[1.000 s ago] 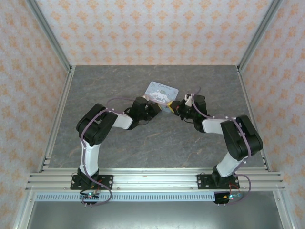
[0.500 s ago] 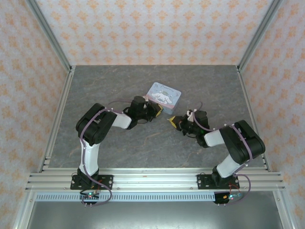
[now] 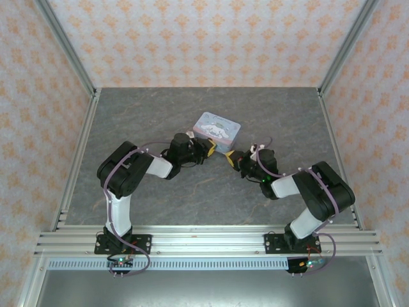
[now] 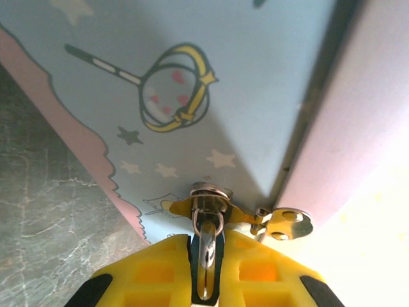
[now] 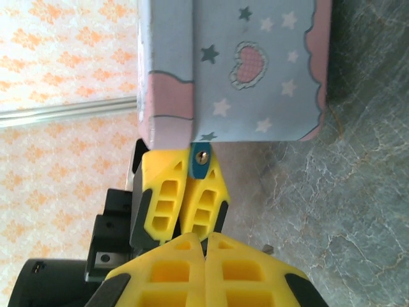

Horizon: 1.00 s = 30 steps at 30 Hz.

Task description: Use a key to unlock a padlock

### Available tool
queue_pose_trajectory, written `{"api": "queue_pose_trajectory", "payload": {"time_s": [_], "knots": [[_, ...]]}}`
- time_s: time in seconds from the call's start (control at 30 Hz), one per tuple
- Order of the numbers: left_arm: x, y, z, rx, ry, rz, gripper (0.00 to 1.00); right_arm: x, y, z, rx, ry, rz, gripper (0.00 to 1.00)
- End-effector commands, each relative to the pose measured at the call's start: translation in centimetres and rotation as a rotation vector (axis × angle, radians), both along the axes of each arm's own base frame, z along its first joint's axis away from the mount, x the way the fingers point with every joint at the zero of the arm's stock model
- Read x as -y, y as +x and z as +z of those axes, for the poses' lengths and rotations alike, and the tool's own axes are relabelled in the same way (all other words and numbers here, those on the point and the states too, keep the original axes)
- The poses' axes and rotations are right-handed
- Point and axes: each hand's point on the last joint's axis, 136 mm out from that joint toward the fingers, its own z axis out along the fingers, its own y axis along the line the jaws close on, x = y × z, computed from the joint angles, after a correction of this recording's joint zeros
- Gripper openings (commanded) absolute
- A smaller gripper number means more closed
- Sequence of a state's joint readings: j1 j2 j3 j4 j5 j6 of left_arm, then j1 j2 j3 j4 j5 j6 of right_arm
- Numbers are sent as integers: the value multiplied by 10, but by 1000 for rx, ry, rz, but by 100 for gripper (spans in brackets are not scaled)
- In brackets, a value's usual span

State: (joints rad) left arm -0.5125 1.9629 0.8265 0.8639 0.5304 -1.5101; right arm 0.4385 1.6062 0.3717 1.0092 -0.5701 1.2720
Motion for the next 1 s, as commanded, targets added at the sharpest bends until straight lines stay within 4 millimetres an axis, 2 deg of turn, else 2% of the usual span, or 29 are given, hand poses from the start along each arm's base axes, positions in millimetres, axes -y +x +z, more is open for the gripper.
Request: {"api": "queue_pose_trajectory", "payload": {"time_s": [0.0, 0.23, 0.27, 0.33, 0.53, 0.97], "knots": [[2, 7, 47, 118, -98, 51, 0, -2, 9, 11, 30, 57, -52, 0], [11, 2, 55, 136, -128, 34, 0, -6, 12, 17, 40, 79, -65, 0], [12, 0, 67, 157, -141, 31, 0, -5, 12, 17, 39, 76, -68, 0], [12, -1, 70, 164, -144, 30, 0, -4, 13, 17, 39, 67, -74, 0], [12, -4, 71, 165, -142, 30, 0, -3, 16, 17, 35, 62, -92, 0], [14, -6, 63, 156, -132, 19, 0, -4, 22, 29, 54, 64, -102, 0]]}}
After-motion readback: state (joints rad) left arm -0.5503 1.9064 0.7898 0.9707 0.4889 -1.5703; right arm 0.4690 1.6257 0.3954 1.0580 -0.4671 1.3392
